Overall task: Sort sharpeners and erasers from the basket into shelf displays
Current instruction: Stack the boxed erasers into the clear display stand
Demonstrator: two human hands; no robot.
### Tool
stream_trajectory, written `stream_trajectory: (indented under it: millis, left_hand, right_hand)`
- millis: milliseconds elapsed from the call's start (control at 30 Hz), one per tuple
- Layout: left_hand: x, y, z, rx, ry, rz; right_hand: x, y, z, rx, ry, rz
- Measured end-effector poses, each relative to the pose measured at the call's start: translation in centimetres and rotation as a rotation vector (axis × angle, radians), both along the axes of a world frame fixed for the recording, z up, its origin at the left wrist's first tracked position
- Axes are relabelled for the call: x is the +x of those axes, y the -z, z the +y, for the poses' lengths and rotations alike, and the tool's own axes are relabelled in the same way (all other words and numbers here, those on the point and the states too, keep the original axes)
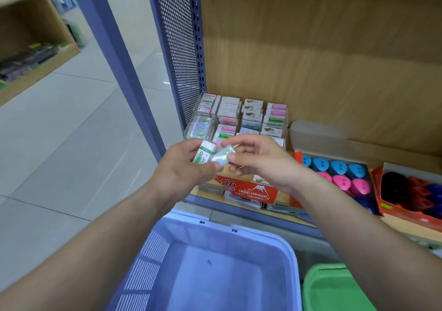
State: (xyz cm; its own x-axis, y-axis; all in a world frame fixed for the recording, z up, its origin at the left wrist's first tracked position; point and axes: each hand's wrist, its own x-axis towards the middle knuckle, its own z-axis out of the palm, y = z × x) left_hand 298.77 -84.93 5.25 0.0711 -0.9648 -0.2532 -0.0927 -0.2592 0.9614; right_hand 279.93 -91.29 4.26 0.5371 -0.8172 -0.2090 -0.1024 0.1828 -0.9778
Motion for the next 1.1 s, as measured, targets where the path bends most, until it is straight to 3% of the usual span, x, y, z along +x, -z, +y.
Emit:
stream_trajectory:
  millis: [300,467,633,800,1100]
  left_hand:
    - [-0.1,-0.8,0.2,-0.035,-0.033,-0.047]
    - [-0.2,-0.7,0.2,-0.022,-0.027,-0.067]
    - [0.0,0.4,-0.2,0.014,-0.022,-0.237]
    - [1.8,1.9,-0.3,0.041,0.005,-0.453]
    - [5.9,2.6,1.0,0.189,-0.025,-0.458]
  right_hand:
    - [-1.2,-0.6,1.0,0.025,0.056,0.004]
    - [-1.5,-0.6,0.8,-0.015,0.024,0.109]
    - [-2.0,1.5,0.4,-0.073,0.004,0.278]
    - [-3.0,4.0,-1.1,-0.066,0.145,0.381]
    - [4.7,7.7,-6.3,-0.202,0.177,0.460]
